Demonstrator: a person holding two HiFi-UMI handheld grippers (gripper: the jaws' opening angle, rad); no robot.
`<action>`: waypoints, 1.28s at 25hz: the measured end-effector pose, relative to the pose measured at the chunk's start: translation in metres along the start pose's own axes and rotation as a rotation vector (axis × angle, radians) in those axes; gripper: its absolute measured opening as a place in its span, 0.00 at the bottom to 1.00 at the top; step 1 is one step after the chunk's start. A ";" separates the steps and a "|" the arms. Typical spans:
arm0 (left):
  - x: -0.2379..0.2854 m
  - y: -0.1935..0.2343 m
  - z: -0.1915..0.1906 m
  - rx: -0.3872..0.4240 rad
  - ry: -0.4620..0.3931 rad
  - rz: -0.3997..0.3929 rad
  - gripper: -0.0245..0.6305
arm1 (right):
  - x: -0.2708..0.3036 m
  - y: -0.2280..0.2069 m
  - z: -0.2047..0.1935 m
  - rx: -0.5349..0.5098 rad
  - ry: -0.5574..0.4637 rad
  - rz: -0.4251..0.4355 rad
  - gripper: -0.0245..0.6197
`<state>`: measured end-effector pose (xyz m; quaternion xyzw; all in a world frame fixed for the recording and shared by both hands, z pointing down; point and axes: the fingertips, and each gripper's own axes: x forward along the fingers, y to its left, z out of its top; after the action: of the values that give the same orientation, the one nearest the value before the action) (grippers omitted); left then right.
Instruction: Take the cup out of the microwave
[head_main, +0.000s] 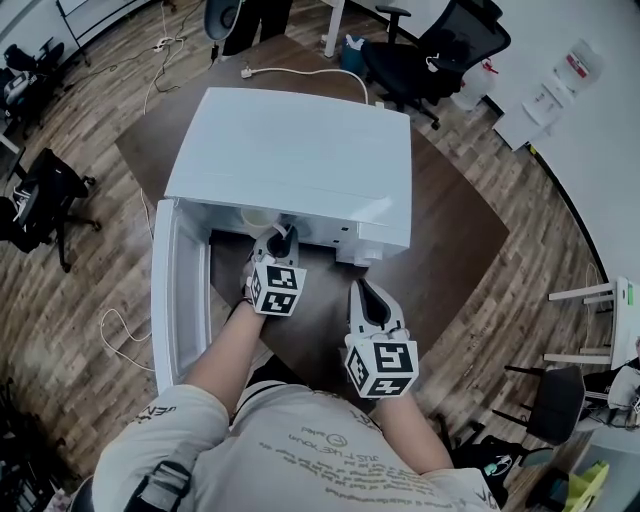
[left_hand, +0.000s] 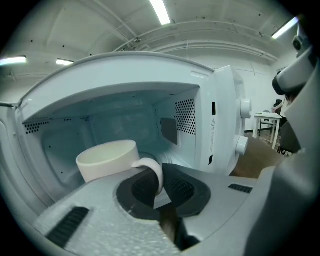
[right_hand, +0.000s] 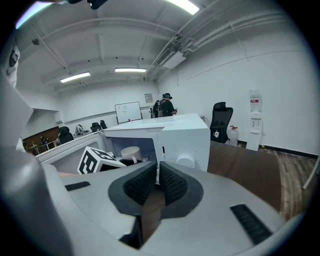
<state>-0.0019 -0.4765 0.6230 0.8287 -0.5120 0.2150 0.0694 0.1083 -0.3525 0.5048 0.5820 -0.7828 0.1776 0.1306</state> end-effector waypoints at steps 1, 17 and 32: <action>-0.003 -0.001 0.001 0.005 -0.004 0.000 0.08 | -0.001 0.001 0.000 -0.001 -0.002 0.003 0.07; -0.092 -0.017 0.020 0.004 -0.036 0.044 0.08 | -0.034 0.039 0.009 0.007 -0.067 0.110 0.07; -0.226 -0.043 0.047 -0.053 -0.106 0.056 0.08 | -0.072 0.084 0.006 -0.003 -0.161 0.200 0.06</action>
<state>-0.0369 -0.2870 0.4887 0.8221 -0.5436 0.1591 0.0580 0.0486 -0.2710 0.4592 0.5134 -0.8450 0.1410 0.0499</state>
